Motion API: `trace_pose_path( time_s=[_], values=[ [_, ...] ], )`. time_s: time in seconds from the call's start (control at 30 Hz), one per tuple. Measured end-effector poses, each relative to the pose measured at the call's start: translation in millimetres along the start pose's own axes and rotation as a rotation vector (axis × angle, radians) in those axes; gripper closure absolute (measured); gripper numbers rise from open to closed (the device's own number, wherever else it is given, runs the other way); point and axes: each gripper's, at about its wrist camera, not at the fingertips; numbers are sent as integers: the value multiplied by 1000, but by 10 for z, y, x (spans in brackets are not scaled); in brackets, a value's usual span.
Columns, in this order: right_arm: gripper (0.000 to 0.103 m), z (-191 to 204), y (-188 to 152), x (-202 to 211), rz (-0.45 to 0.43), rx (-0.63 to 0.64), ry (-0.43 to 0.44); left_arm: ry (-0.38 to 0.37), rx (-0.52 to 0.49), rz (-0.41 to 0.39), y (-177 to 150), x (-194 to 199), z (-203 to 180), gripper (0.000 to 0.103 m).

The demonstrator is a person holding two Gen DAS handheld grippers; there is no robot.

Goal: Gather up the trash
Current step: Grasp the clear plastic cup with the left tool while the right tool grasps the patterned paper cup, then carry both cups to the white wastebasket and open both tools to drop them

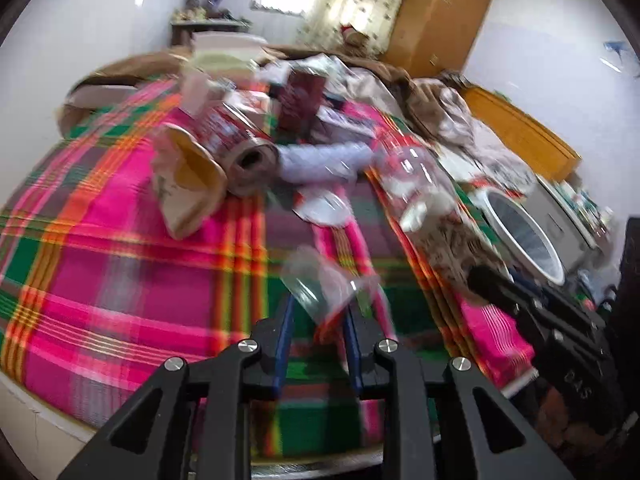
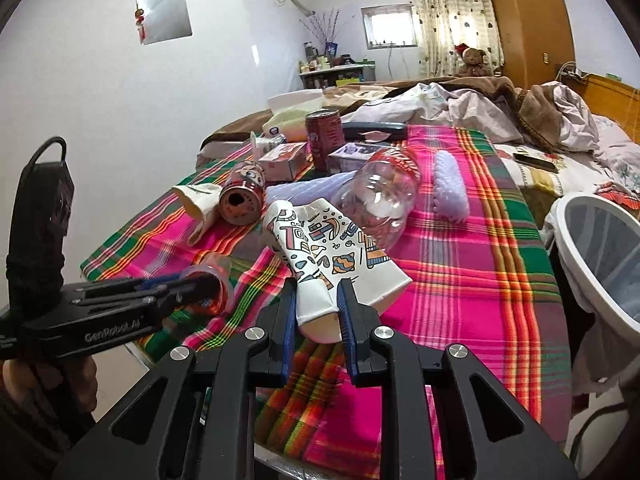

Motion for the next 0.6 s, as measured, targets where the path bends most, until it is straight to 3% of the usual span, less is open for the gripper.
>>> trace_pose_path(
  time_s=[0.03, 0.07, 0.13, 0.23, 0.33, 0.5, 0.57, 0.6],
  values=[
    [83, 4, 5, -7, -1, 0, 2, 1, -2, -2, -7, -2, -20, 73],
    [83, 8, 10, -15, -2, 2, 2, -4, -7, -6, -8, -6, -45, 57],
    [83, -5, 14, -12, -6, 2, 3, 2, -12, -15, -2, -2, -98, 34],
    [83, -41, 19, -2, -12, -3, 1, 23, -31, -37, 48, 9, -192, 34],
    [83, -89, 20, 13, -20, -10, 4, 61, 31, -8, 121, -91, -124, 34],
    [83, -108, 15, 8, -24, -7, -4, 113, 49, -33, 167, -117, -128, 36],
    [83, -112, 10, 13, -28, -7, -3, 125, 41, -25, 152, -137, -134, 57],
    [83, -122, 6, 28, -30, -8, 0, 134, 35, -26, 146, -134, -137, 58]
  ],
)
Point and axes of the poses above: each gripper's, at about its wrist camera, not at the fingertips, and x roughly against the way its jaws point, z to its left, y to its top, and after that the axes turned 9 degrees about z, right-handed
